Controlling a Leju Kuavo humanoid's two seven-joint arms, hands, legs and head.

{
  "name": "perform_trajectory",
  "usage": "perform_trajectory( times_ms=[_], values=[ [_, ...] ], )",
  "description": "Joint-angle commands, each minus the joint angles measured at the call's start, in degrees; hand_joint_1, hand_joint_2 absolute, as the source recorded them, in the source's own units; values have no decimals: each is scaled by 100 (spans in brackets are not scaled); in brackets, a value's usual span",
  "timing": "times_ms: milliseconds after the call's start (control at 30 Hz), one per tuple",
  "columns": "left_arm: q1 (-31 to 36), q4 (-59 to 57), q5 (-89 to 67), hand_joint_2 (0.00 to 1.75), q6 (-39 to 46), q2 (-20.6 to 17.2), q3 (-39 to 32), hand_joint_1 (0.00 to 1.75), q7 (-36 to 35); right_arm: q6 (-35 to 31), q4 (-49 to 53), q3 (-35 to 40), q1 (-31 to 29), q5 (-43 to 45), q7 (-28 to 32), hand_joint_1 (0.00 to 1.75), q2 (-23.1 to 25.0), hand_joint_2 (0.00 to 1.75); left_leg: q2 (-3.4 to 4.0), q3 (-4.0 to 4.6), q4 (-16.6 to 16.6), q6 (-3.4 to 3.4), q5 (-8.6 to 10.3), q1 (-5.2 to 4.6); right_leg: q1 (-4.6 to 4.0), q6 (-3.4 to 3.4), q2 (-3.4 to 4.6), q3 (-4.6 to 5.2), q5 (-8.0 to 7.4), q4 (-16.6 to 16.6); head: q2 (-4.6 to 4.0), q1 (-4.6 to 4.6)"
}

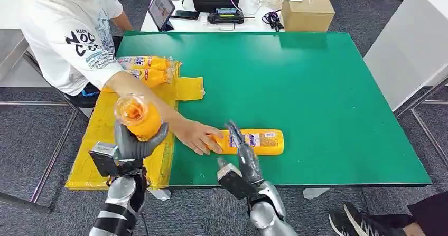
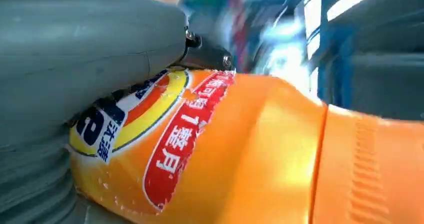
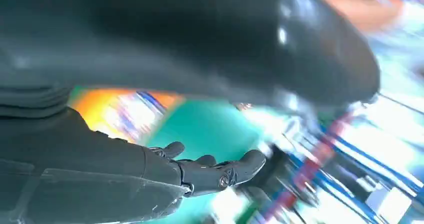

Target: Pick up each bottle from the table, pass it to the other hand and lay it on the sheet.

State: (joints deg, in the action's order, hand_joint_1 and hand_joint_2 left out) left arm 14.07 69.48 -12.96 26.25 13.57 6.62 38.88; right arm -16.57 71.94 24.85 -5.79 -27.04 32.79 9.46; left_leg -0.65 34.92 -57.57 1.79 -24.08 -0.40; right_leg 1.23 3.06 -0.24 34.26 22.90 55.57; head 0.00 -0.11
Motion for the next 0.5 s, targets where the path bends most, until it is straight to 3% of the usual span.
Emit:
perform_trajectory(
  times_ms=[33,67,100,200,400,500],
  values=[
    [988,-1439,-2519,175,1375,-319,-648,175,61,-338,1876,-452,-132,181,104,0,-216,0,-2,-7,-2,-8,-2,3,-4,-9,-4,-9,3,2,0,-2],
    [920,-1162,-4113,175,1375,-62,-1446,175,112,-385,1849,-437,-214,128,80,0,-299,0,6,-21,-4,-13,-9,8,-9,-16,2,-23,7,1,0,-2],
    [1069,-1611,-4223,175,1375,-38,-1614,175,87,-411,1794,-489,-264,145,54,0,-310,0,13,-20,-3,-10,-8,7,-8,-13,9,-20,4,0,0,0],
    [1115,-1535,-5348,175,1375,104,-2377,175,107,-345,1554,-618,-327,185,-2,0,-324,0,12,-17,-1,-7,-5,6,-7,-9,7,-18,2,-2,0,-2],
    [1115,-1535,-5348,175,1375,104,-2377,175,107,-345,1554,-618,-327,185,-2,0,-324,0,9,-18,-4,-10,-6,8,-9,-12,-2,-19,6,0,0,0],
    [1048,-1435,-6586,175,1375,-18,-2480,175,-476,-368,1449,-623,-270,199,58,0,-309,0,11,-19,-3,-9,-8,9,-10,-11,6,-19,4,-3,0,-2]
  ],
)
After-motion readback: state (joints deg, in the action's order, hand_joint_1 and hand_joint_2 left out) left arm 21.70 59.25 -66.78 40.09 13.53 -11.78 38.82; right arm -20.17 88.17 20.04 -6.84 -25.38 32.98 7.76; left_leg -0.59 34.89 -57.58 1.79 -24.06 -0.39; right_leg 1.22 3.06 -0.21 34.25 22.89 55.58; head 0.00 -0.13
